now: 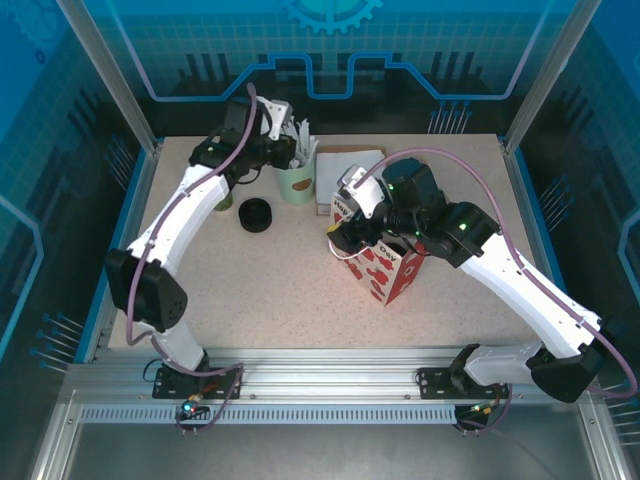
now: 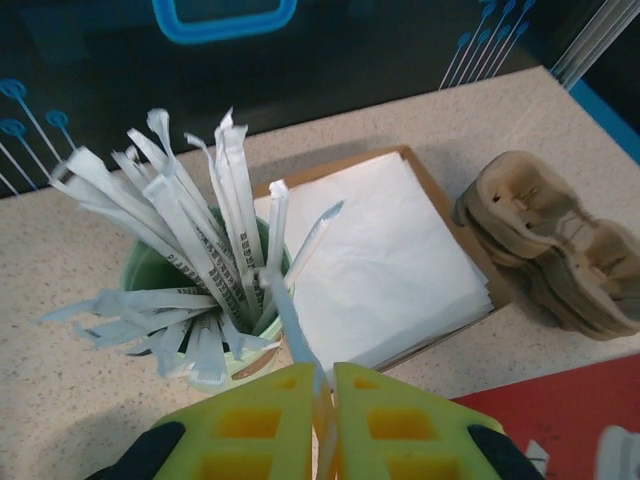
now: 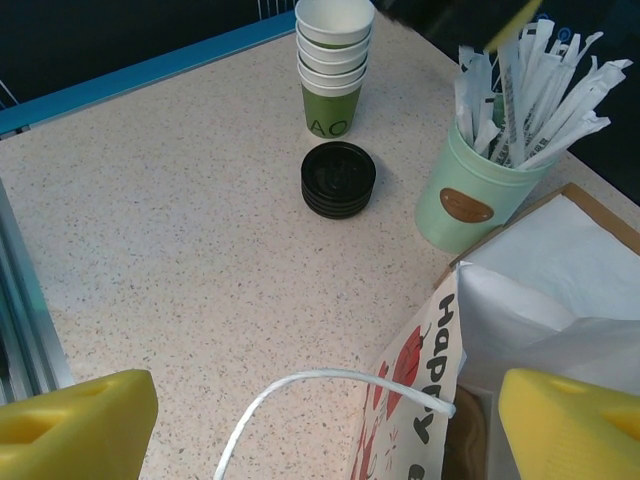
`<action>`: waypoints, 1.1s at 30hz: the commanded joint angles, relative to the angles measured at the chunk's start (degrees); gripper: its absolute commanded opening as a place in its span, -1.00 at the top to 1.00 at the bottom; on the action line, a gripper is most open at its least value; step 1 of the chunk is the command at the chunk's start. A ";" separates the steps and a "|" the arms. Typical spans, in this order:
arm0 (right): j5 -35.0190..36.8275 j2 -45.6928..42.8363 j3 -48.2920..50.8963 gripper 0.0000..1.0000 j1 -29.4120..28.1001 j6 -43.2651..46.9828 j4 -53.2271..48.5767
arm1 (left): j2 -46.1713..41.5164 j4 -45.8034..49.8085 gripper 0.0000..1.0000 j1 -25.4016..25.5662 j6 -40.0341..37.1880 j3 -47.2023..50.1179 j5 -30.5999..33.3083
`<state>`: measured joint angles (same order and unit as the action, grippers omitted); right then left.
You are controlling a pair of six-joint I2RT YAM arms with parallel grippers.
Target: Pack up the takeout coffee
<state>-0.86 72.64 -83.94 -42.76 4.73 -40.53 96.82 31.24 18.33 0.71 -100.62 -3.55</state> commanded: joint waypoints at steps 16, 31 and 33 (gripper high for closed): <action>13.39 -12.70 -4.42 -0.81 5.09 -4.36 -6.23 | -32.36 3.76 0.71 11.21 2.03 10.20 -8.48; 13.35 -18.63 -0.05 -0.84 9.10 -5.52 -7.89 | -11.25 18.24 0.70 22.70 -5.52 -4.24 -0.11; 13.17 -18.85 0.33 -0.84 9.21 -5.58 -7.89 | -7.63 19.76 0.69 22.84 -5.81 -7.45 1.31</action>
<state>11.99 54.83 -84.36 -34.33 -0.01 -47.64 86.56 46.70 40.66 -3.05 -103.61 -5.87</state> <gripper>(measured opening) 0.918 0.152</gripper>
